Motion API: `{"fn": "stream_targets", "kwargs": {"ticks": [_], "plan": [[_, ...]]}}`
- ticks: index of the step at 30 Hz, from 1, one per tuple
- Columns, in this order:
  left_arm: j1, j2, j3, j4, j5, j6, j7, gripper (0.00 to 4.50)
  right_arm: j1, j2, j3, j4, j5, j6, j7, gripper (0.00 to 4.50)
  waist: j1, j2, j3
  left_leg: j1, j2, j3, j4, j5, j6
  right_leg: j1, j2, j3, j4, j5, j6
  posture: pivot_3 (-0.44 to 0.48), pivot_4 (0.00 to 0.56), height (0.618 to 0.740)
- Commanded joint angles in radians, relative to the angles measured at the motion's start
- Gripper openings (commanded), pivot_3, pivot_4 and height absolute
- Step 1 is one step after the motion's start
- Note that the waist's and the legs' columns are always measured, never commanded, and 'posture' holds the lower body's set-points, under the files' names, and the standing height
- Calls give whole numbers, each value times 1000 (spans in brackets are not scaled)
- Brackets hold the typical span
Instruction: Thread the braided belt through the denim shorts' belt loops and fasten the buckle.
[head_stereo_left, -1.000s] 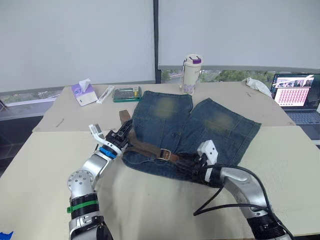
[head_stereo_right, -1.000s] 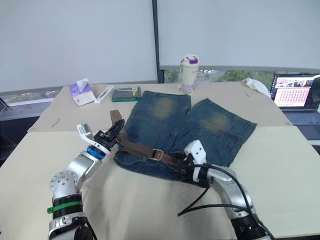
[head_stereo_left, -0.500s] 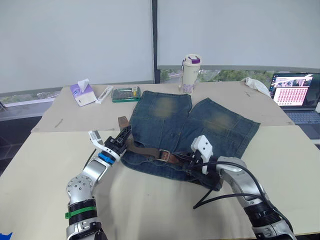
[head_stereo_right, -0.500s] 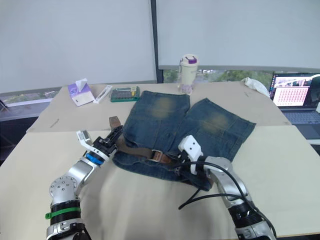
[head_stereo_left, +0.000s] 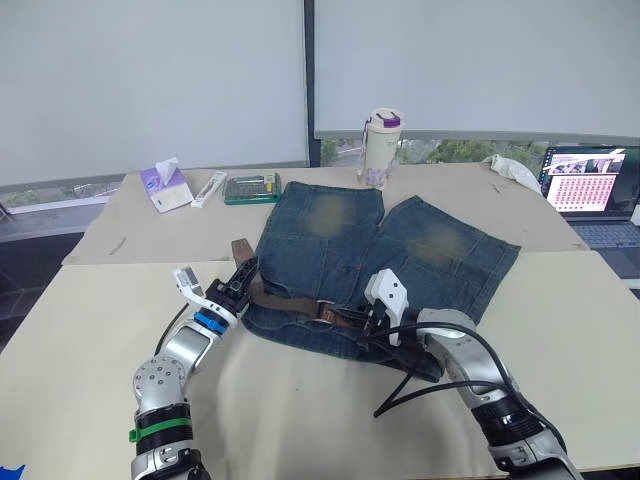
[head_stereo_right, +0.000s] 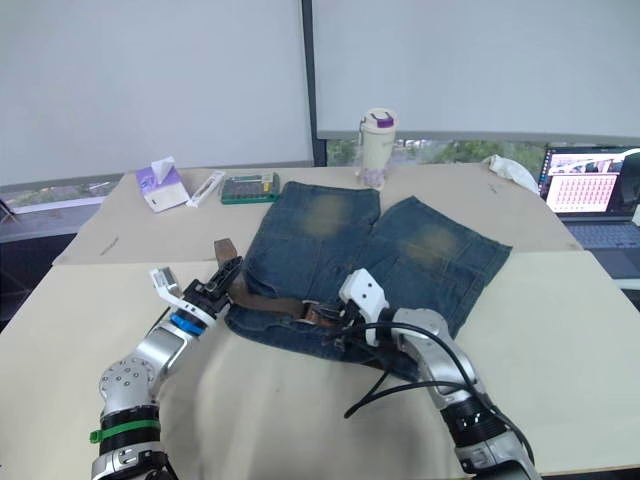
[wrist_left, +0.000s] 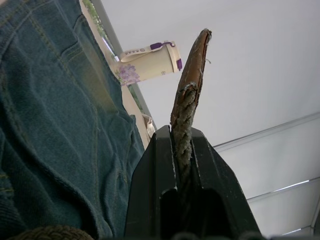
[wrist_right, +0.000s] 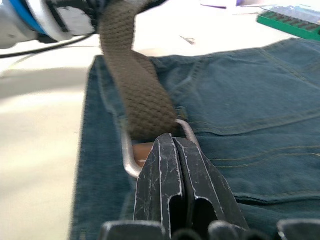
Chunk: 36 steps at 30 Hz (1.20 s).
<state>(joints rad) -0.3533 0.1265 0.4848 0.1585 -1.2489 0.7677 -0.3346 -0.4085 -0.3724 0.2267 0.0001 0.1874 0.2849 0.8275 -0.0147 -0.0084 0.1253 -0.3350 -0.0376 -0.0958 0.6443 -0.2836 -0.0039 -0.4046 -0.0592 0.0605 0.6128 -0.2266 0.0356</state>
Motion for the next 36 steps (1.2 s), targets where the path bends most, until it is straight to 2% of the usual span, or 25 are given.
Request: {"fn": "stream_targets", "kwargs": {"ticks": [1, 8, 15, 24, 36], "plan": [[6, 11, 5, -1, 14, -17, -25, 0, -7, -4, 8, -19, -15, -27, 6, 19, -1, 0, 0, 0, 0, 0, 0, 0, 0, 0, 0, 0, 0, 0, 0, 0, 150, 740], [13, 1, 4, 17, 39, -25, -42, 0, -8, 22, 12, -27, -9, -11, 1, 19, -1, 0, 0, 0, 0, 0, 0, 0, 0, 0, 0, 0, 0, 0, 0, 0, 150, 740], [24, -3, 4, 27, 50, -28, -53, 0, -2, -9, 45, -64, -34, 24, 20, 19, -1, 0, 0, 0, 0, 0, 0, 0, 0, 0, 0, 0, 0, 0, 0, 0, 150, 740], [31, -12, 2, 17, 56, -31, -57, 0, -46, 44, 78, -24, -85, 40, -44, 19, -2, 0, 0, 0, 0, -1, -1, 0, 0, 0, 0, 0, 0, 0, 0, 0, 150, 740], [37, -7, 11, 14, 62, -39, -58, 0, -32, 35, 93, 11, -111, 26, -25, 19, -2, 0, 0, 0, 0, -1, -1, 0, 0, 0, 0, -1, -1, 0, 0, 0, 150, 740]]}}
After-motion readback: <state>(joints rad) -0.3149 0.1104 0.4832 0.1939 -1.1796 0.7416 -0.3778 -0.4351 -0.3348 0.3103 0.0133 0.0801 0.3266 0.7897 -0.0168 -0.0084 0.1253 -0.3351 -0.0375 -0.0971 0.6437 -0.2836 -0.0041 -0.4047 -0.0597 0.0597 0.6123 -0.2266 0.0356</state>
